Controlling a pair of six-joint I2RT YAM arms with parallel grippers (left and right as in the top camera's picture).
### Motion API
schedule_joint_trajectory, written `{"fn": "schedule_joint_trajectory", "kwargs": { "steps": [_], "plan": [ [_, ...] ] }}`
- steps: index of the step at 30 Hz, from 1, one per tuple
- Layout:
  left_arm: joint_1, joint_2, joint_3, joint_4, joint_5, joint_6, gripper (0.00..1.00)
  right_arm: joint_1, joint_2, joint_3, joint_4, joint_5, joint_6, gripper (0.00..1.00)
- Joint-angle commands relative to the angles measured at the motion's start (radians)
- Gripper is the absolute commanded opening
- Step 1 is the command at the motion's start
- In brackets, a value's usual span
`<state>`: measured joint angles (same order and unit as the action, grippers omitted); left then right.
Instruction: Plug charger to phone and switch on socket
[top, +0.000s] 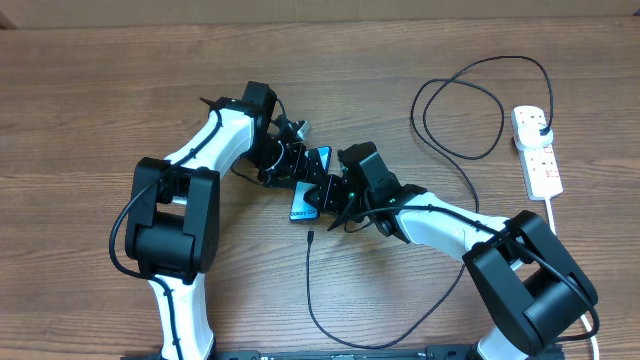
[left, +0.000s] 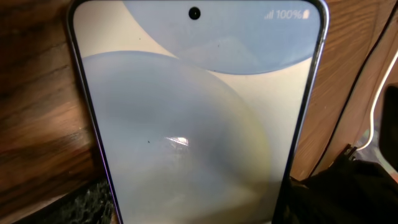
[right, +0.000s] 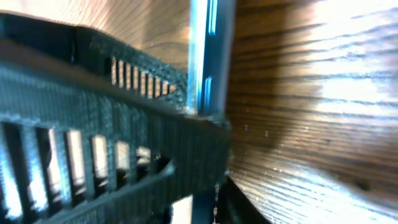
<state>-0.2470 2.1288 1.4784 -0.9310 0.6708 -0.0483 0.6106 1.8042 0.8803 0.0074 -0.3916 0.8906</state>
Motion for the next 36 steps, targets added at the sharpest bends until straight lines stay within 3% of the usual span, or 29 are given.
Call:
{"fn": "schedule_joint_trajectory", "kwargs": {
  "steps": [1, 6, 12, 13, 14, 19, 23, 31, 36],
  "plan": [
    [-0.011, 0.010, -0.006, -0.011, 0.061, 0.027, 0.84, -0.001, 0.003, 0.009, 0.014, 0.032, 0.007, 0.19],
    [-0.011, 0.010, -0.006, -0.011, 0.059, 0.027, 0.86, -0.001, 0.003, 0.009, 0.010, 0.032, 0.007, 0.09],
    [-0.011, 0.010, -0.006, -0.011, 0.043, 0.027, 0.96, -0.001, 0.003, 0.009, -0.012, 0.030, 0.007, 0.13],
    [-0.011, 0.010, -0.006, -0.011, 0.039, 0.027, 0.96, -0.001, 0.003, 0.009, -0.013, 0.019, 0.007, 0.13],
    [-0.011, 0.010, -0.006, -0.011, 0.035, 0.028, 0.95, -0.002, 0.003, 0.009, -0.013, 0.004, 0.006, 0.04],
    [0.002, 0.008, -0.006, -0.011, 0.064, 0.058, 0.90, -0.036, -0.004, 0.009, 0.008, -0.107, -0.034, 0.04],
    [0.040, 0.001, -0.005, -0.015, 0.234, 0.151, 0.89, -0.086, -0.022, 0.009, 0.061, -0.275, -0.120, 0.04],
    [0.128, -0.005, -0.005, -0.014, 0.739, 0.356, 0.88, -0.160, -0.026, 0.009, 0.121, -0.491, -0.193, 0.04],
    [0.135, -0.005, -0.005, -0.011, 0.912, 0.393, 0.75, -0.169, -0.026, 0.009, 0.252, -0.575, -0.192, 0.04]
  ]
}}
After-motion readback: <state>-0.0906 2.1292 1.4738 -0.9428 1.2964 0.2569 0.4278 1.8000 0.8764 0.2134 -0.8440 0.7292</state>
